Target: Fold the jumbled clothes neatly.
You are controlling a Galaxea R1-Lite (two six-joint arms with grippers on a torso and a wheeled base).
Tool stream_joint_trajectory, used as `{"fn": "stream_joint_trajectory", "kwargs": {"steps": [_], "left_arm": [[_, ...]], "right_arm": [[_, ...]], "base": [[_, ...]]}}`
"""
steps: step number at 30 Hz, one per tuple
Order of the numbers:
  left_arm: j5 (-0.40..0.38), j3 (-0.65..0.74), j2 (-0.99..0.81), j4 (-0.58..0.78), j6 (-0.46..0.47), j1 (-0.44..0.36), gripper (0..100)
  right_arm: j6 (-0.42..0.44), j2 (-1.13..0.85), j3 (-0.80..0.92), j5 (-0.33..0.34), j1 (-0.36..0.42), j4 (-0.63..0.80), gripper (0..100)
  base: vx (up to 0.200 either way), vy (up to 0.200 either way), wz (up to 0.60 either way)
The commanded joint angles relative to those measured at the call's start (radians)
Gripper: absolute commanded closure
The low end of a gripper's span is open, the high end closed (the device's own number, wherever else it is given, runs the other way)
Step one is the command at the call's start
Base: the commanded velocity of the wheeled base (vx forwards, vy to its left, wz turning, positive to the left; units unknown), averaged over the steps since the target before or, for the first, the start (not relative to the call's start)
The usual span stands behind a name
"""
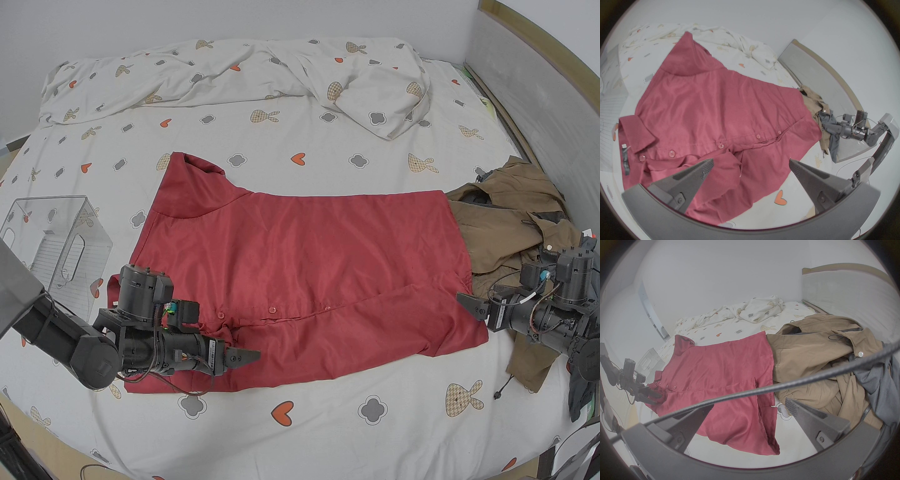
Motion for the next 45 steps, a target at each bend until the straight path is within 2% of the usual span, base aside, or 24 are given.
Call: {"fn": "stream_joint_trajectory", "kwargs": {"steps": [1,6,13,20,22,25,26,27,28,29,31,32,35,38,40,44,45], "left_arm": [[0.009,0.0,0.005,-0.007,-0.001,0.016,0],[0.006,0.013,-0.085,0.001,-0.008,0.007,0],[0.007,0.037,-0.308,0.027,-0.056,-0.006,0],[0.007,-0.006,-0.387,0.16,-0.068,0.077,0],[0.009,-0.092,-0.398,0.252,-0.163,0.116,0],[0.009,-0.112,-0.4,0.276,-0.185,0.117,0],[0.009,-0.311,-0.404,0.53,-0.347,0.119,0],[0.01,-0.357,-0.404,0.598,-0.369,0.119,0],[0.01,-0.357,-0.404,0.598,-0.369,0.119,0],[0.01,-0.448,-0.407,0.734,-0.373,0.117,0],[0.01,-0.464,-0.423,0.75,-0.38,0.111,0],[0.01,-0.464,-0.423,0.75,-0.38,0.111,0],[0.009,-0.438,-0.478,0.746,-0.37,0.085,0],[0.003,-0.423,-0.498,0.751,-0.373,0.08,0],[0.003,-0.412,-0.498,0.754,-0.373,0.08,0],[0.004,-0.305,-0.518,0.746,-0.357,0.082,0],[0.004,-0.254,-0.522,0.746,-0.335,0.083,0]], "right_arm": [[0.0,-0.001,0.0,0.0,0.01,0.0,0],[0.0,-0.001,0.003,0.0,0.02,0.001,0],[0.0,0.004,0.015,0.002,0.014,0.0,0],[0.0,0.005,0.011,0.005,0.006,0.0,0],[0.001,0.008,0.001,0.002,0.006,-0.002,0],[0.001,0.008,0.0,0.0,0.005,-0.002,0],[0.046,0.005,-0.032,-0.003,0.008,-0.003,0],[0.067,-0.003,-0.045,-0.004,0.014,-0.002,0],[0.067,-0.003,-0.045,-0.004,0.014,-0.002,0],[0.107,-0.007,-0.078,-0.006,0.019,0.001,0],[0.109,-0.022,-0.089,-0.009,0.022,0.003,0],[0.109,-0.022,-0.089,-0.009,0.022,0.003,0],[0.106,-0.087,-0.069,-0.084,0.071,0.038,0],[0.106,-0.119,-0.02,-0.098,0.097,0.116,0],[0.106,-0.125,-0.006,-0.095,0.094,0.136,0],[0.112,-0.111,0.07,-0.09,0.071,0.148,0],[0.107,-0.09,0.096,-0.087,0.037,0.148,0]], "base": [[0.0,0.0,0.0],[0.0,0.0,0.0],[0.0,0.0,0.0],[0.0,0.0,0.0],[0.0,0.0,0.0],[0.0,0.0,0.0],[0.0,0.0,0.0],[0.0,0.0,0.0],[0.0,0.0,0.0],[0.0,0.0,0.0],[0.0,0.0,0.0],[0.0,0.0,0.0],[0.0,0.0,0.0],[0.0,0.0,0.0],[0.0,0.0,0.0],[0.0,0.0,0.0],[0.0,0.0,0.0]]}}
